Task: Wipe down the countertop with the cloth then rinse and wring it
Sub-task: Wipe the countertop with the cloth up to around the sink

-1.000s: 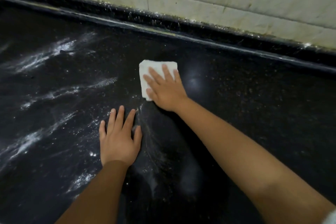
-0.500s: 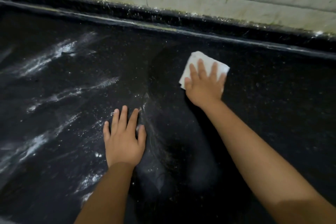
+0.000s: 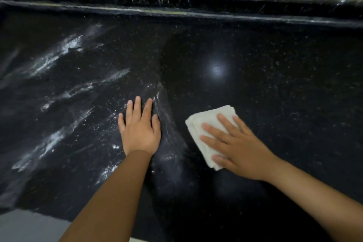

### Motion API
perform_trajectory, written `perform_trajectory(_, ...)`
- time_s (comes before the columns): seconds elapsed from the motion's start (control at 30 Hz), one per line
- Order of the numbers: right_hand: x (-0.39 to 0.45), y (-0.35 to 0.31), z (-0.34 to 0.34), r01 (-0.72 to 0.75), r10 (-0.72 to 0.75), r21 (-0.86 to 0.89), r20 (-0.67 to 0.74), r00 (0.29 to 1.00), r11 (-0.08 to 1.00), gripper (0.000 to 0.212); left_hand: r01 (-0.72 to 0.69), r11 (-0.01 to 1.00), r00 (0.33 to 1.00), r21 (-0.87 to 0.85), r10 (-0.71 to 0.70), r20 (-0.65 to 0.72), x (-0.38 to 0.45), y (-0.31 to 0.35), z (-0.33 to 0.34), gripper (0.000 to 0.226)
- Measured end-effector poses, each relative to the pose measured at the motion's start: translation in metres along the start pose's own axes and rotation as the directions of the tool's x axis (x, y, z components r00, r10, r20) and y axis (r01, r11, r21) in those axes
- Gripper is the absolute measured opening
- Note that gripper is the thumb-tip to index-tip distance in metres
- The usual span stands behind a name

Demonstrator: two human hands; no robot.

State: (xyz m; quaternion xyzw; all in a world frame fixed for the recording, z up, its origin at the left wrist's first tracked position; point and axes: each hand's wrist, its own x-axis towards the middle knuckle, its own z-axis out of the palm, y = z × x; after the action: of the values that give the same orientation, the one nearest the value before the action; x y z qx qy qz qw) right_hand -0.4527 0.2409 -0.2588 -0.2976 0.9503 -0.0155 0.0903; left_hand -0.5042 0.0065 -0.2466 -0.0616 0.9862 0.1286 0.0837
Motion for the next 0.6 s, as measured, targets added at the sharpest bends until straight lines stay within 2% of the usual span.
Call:
perform_trajectory(0.07,-0.009,0.017,-0.007,-0.067,0.067,-0.009,0.033,0.997,0.998,0.055,-0.013,1.0,1.0,-0.002,0.013,0.013,-0.001,-0.001,-0.001,0.049)
perform_trajectory(0.13,0.001,0.022,-0.014,-0.251,0.251,0.02,0.019,0.968,0.968,0.079,-0.049,0.997,0.999,-0.065,0.049,0.002,-0.001,-0.003,-0.003,0.05)
perform_trajectory(0.17,0.011,0.019,-0.014,-0.39,0.391,0.066,0.002,0.921,0.918,0.092,-0.067,0.989,0.998,-0.129,0.068,-0.003,-0.001,-0.004,-0.006,0.05)
perform_trajectory(0.2,0.022,0.009,-0.018,-0.54,0.538,0.11,0.051,0.841,0.834,0.094,-0.085,0.976,0.996,-0.199,0.088,0.006,-0.001,-0.006,-0.01,0.05)
perform_trajectory(0.23,0.035,-0.006,-0.021,-0.631,0.632,0.122,0.041,0.774,0.766,0.085,-0.11,0.96,0.992,-0.259,0.121,0.028,-0.001,-0.009,-0.015,0.048)
perform_trajectory(0.27,0.047,-0.025,-0.025,-0.665,0.67,0.107,-0.026,0.742,0.74,0.077,-0.151,0.946,0.983,-0.287,0.174,0.056,-0.002,-0.014,-0.02,0.047)
perform_trajectory(0.3,0.059,-0.046,-0.027,-0.667,0.675,0.11,-0.064,0.735,0.737,0.076,-0.213,0.937,0.967,-0.276,0.243,0.079,-0.004,-0.021,-0.026,0.047)
perform_trajectory(0.37,0.075,-0.09,-0.026,-0.635,0.632,0.118,0.07,0.772,0.763,0.084,-0.344,0.917,0.926,-0.201,0.367,0.092,-0.013,-0.042,-0.038,0.047)
perform_trajectory(0.4,0.078,-0.112,-0.023,-0.601,0.593,0.101,0.101,0.799,0.793,0.081,-0.378,0.913,0.913,-0.156,0.395,0.098,-0.019,-0.057,-0.043,0.053)
perform_trajectory(0.53,0.069,-0.192,-0.008,-0.495,0.497,0.073,-0.007,0.868,0.866,0.052,-0.38,0.922,0.915,-0.068,0.386,0.113,-0.049,-0.118,-0.049,0.079)
perform_trajectory(0.6,0.044,-0.221,0.006,-0.389,0.391,0.06,-0.023,0.92,0.919,0.05,-0.369,0.927,0.924,-0.064,0.374,0.083,-0.061,-0.143,-0.046,0.075)
